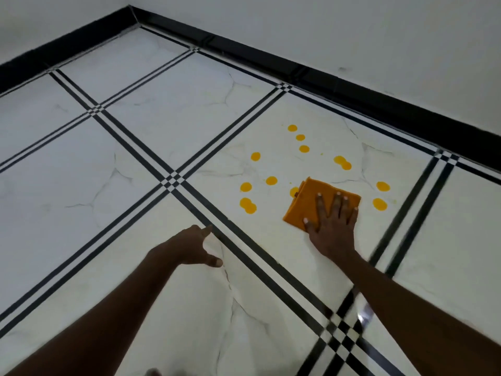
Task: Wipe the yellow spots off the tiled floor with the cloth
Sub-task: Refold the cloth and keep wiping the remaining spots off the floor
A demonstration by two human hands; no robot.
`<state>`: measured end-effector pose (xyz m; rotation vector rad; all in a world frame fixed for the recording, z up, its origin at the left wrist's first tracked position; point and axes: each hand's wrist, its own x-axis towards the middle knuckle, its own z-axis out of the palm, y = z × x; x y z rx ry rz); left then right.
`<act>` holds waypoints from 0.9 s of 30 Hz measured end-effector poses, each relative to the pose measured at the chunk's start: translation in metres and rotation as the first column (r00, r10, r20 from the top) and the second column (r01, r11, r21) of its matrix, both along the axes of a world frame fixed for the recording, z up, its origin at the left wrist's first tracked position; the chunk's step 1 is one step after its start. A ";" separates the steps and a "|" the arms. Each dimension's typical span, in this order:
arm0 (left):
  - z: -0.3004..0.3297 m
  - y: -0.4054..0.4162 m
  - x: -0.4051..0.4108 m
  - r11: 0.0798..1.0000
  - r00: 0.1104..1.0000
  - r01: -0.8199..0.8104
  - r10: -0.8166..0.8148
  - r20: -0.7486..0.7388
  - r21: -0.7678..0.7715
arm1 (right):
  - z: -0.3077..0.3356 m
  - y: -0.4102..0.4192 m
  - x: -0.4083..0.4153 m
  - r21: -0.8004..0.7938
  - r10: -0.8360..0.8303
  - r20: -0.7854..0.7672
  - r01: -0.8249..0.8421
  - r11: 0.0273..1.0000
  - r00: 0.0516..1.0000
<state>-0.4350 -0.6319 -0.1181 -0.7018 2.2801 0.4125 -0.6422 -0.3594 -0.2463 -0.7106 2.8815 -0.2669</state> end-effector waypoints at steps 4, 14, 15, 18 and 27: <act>-0.026 -0.022 -0.010 0.998 0.995 -0.029 0.023 -0.095 -0.059 | -0.004 -0.069 -0.017 -0.007 0.073 -0.007 -0.073 0.997 0.997; -0.079 0.005 -0.031 0.970 0.949 0.132 -0.183 -0.258 -0.203 | -0.012 -0.069 -0.042 0.042 0.193 -0.011 -0.193 0.980 0.981; -0.079 0.004 -0.031 0.968 0.949 0.137 -0.189 -0.251 -0.212 | -0.010 -0.061 -0.040 0.030 0.172 0.000 -0.171 0.985 0.985; -0.077 0.005 -0.032 0.964 0.948 0.140 -0.196 -0.252 -0.225 | -0.009 -0.018 -0.001 -0.001 0.075 -0.010 -0.075 0.997 0.997; -0.081 0.002 -0.040 0.950 0.958 0.192 -0.236 -0.164 -0.245 | -0.013 -0.037 0.010 0.073 0.419 -0.142 -0.413 0.908 0.897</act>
